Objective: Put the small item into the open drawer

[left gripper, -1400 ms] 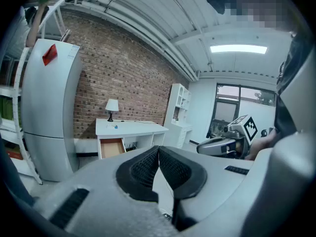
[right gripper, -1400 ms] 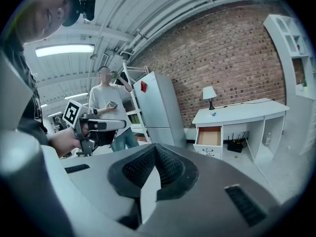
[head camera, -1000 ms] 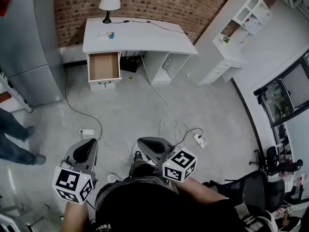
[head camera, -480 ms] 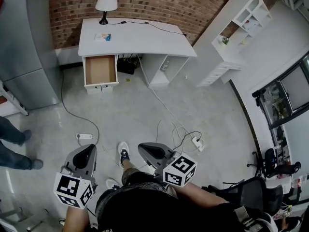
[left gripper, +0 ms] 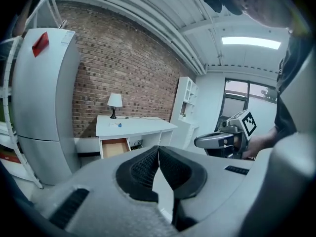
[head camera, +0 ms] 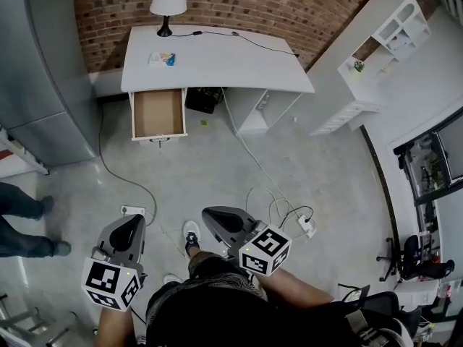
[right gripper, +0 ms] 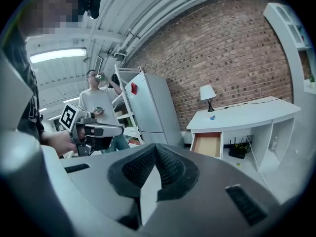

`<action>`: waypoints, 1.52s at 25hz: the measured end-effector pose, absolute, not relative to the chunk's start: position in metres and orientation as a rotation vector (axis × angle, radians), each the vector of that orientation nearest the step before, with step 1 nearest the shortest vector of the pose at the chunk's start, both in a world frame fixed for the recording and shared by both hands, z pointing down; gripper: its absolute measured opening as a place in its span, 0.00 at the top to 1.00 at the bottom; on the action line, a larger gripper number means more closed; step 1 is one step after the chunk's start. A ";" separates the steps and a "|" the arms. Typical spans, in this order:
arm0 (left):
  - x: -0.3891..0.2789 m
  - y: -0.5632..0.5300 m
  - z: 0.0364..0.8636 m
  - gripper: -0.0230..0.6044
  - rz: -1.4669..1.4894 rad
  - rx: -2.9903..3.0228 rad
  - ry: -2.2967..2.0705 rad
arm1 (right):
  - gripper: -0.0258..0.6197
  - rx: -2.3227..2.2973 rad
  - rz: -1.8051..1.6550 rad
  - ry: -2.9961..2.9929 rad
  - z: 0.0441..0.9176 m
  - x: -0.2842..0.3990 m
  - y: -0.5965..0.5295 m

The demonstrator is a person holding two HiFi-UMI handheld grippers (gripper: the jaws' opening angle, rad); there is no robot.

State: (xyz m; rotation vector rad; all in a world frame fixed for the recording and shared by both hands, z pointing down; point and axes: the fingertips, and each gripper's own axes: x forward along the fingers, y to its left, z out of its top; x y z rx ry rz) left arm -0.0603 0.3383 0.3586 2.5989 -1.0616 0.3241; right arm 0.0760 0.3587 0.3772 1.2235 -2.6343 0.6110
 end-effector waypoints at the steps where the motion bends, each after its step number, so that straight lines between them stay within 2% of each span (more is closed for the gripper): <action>1: -0.056 0.328 0.359 0.93 0.325 2.592 -1.062 | 0.95 1.219 0.617 -2.635 0.379 0.081 0.348; 20: 0.022 0.161 0.347 0.93 0.350 2.550 -1.190 | 0.95 1.093 0.643 -2.697 0.382 0.159 0.185; 38: 0.019 0.105 0.364 0.93 0.320 2.523 -1.226 | 0.95 1.079 0.573 -2.709 0.379 0.158 0.123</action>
